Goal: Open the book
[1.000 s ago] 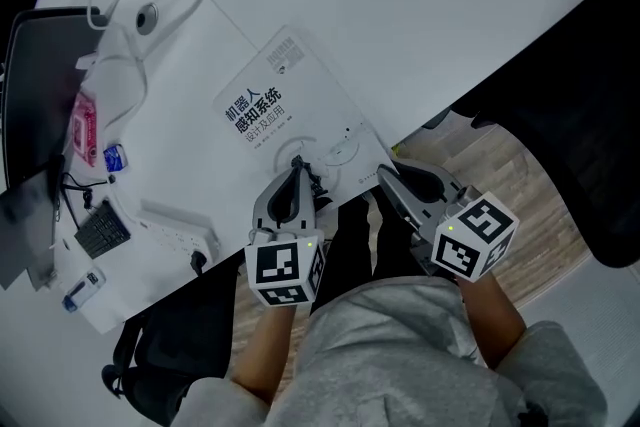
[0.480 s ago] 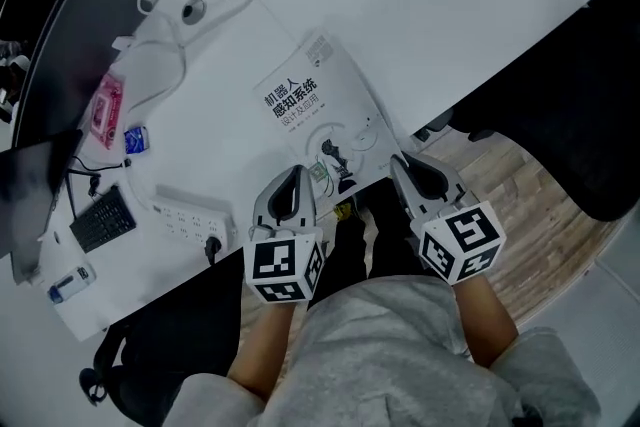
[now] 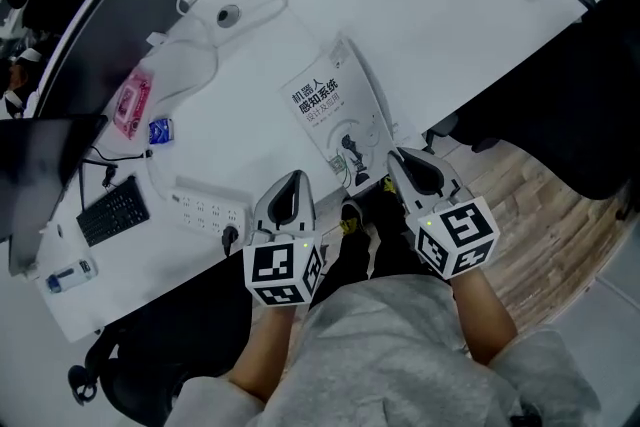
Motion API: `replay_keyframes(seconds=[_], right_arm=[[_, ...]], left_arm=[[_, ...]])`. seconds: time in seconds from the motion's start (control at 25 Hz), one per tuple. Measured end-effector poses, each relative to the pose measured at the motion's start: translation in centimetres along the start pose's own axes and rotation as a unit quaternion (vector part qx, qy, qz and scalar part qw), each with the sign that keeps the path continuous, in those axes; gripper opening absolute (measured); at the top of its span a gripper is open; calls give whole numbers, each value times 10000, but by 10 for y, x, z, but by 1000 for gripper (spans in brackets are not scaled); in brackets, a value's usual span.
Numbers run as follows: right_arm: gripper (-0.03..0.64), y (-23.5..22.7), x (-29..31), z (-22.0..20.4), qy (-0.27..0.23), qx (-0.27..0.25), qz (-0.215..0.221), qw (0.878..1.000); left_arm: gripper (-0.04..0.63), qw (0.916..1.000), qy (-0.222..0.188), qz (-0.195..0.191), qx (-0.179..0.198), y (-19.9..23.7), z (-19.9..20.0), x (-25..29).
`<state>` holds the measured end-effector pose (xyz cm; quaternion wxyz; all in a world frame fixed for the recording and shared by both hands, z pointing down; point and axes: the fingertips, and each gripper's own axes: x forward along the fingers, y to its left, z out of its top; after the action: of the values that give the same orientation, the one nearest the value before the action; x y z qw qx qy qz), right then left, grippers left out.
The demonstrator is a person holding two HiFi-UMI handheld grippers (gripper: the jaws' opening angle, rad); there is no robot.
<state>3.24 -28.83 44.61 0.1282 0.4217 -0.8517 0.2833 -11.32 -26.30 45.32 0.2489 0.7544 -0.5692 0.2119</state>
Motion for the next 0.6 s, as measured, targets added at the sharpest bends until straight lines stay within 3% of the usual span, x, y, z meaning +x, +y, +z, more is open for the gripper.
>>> replay_keyframes(seconds=[0.44,0.6], right_arm=[[46,107,12,5,-16,-1357,904,9866],[46,141,21,-4,143,-1548,1182,9807]], left_arm=[[9,9977,-493,254,-389,32,-3,-57],[9,9962,-597,349,-538,49,-6,-79]])
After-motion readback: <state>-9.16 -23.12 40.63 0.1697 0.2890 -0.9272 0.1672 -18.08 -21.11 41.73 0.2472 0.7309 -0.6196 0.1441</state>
